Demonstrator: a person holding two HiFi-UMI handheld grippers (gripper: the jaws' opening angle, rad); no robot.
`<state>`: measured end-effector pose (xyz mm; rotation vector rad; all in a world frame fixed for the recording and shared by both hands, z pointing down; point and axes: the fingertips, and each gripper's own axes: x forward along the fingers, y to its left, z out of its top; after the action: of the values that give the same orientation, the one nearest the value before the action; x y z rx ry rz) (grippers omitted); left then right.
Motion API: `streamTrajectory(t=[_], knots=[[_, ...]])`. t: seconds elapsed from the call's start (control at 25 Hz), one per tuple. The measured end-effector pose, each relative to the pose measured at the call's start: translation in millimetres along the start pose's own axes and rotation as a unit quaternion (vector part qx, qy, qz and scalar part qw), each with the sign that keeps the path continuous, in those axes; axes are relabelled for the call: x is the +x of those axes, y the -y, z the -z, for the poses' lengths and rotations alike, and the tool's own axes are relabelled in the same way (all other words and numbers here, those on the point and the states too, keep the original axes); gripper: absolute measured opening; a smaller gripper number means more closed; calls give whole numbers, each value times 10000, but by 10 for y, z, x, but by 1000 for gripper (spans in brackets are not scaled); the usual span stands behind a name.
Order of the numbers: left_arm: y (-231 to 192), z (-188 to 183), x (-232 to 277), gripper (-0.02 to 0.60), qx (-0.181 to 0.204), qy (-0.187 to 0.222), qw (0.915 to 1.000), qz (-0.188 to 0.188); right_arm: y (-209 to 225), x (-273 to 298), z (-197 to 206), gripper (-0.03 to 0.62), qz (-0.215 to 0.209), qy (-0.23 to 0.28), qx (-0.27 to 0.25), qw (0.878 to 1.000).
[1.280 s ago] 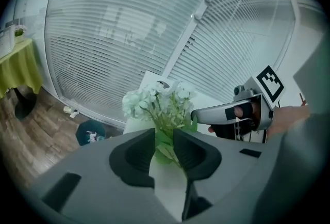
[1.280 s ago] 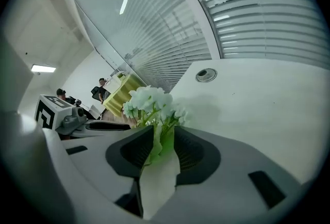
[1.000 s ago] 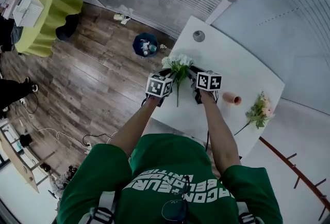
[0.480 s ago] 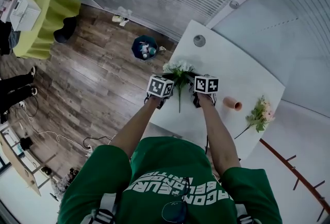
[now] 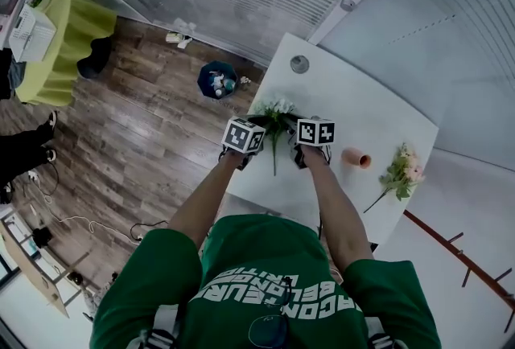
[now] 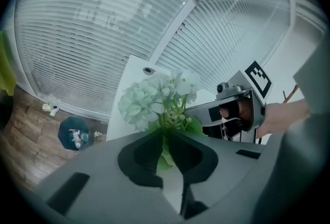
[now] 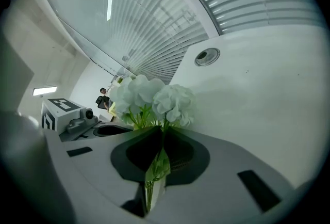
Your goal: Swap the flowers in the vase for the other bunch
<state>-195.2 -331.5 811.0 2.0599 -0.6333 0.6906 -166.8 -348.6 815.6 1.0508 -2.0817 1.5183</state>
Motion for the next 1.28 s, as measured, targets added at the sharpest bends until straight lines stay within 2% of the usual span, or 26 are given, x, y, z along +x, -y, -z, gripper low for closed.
streamTrajectory(t=[0.36,0.64,0.88,1.28], knots=[[282,-266,-165,32,528,280,9980,197,-171,-340,-195,29,-46,544,-106,9985],[641,-664,-389,26,1099,708,9911,270,-432,-836,-515,29,13,1161,-514,9919],[1220,-1186,-549,25,1673,1137,9778,544,-624,-1557,-901,28,217,1894,-830,9781],[2360,-1907,-525,25,2502,1660,9499,868,-589,-2853,-1364,28,359,2979,-1034,9483]])
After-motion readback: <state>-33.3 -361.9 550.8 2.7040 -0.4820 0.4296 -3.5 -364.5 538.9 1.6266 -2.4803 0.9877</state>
